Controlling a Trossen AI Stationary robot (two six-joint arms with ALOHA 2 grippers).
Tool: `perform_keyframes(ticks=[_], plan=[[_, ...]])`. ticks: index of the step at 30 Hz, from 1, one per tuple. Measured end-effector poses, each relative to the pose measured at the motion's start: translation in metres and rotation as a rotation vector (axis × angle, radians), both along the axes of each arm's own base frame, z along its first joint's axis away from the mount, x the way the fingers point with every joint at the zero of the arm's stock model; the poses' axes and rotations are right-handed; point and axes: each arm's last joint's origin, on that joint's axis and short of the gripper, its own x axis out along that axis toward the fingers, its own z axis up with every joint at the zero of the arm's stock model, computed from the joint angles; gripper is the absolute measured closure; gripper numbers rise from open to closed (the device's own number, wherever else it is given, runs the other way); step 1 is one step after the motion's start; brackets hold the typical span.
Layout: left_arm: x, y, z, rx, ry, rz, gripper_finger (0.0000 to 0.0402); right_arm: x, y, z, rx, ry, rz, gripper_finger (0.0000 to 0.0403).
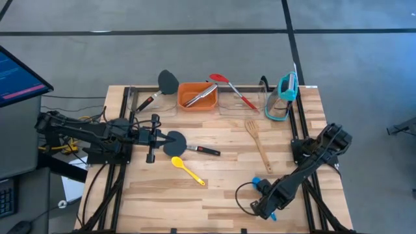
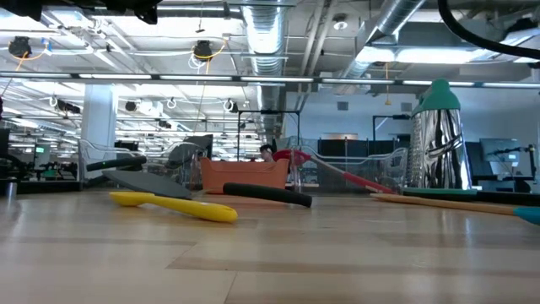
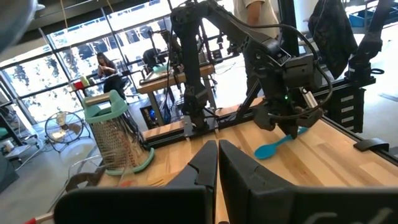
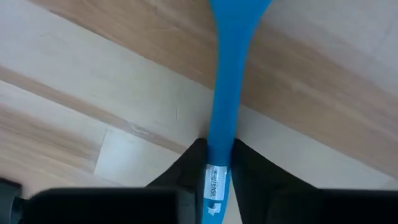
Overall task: Pick & Place Kitchen Items
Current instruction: Put the blue serving spoon into the right transparent bin
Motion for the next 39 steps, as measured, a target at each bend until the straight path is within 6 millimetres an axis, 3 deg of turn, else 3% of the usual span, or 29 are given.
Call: perform_keyframes(ticks=[2,13,21,28,39], plan=[[0.0,0.0,0.0,0.0,-0.001,0.0,0.0399,-0.001,-0.001,0.003,-0.001,-0.009,0.001,0.0369],[0.0,0.0,0.0,-0.001,-0.004,0.001,0.0399,-0.004,-0.006,0.028,0.036,-0.091,0.029,0.0369],[0.0,0.0,0.001,0.021,-0.01,0.005,0.0399,0.005,-0.025,0.057,-0.158,-0.216,0.063,0.0369],[0.0,0.0,0.001,0.022,-0.016,0.004,0.0399,0.033,-0.071,0.092,-0.388,-0.152,0.192,0.0369],[0.0,0.0,0.002,0.022,-0.018,0.003,0.0399,0.078,-0.166,0.138,-0.744,-0.108,0.439,0.0369]])
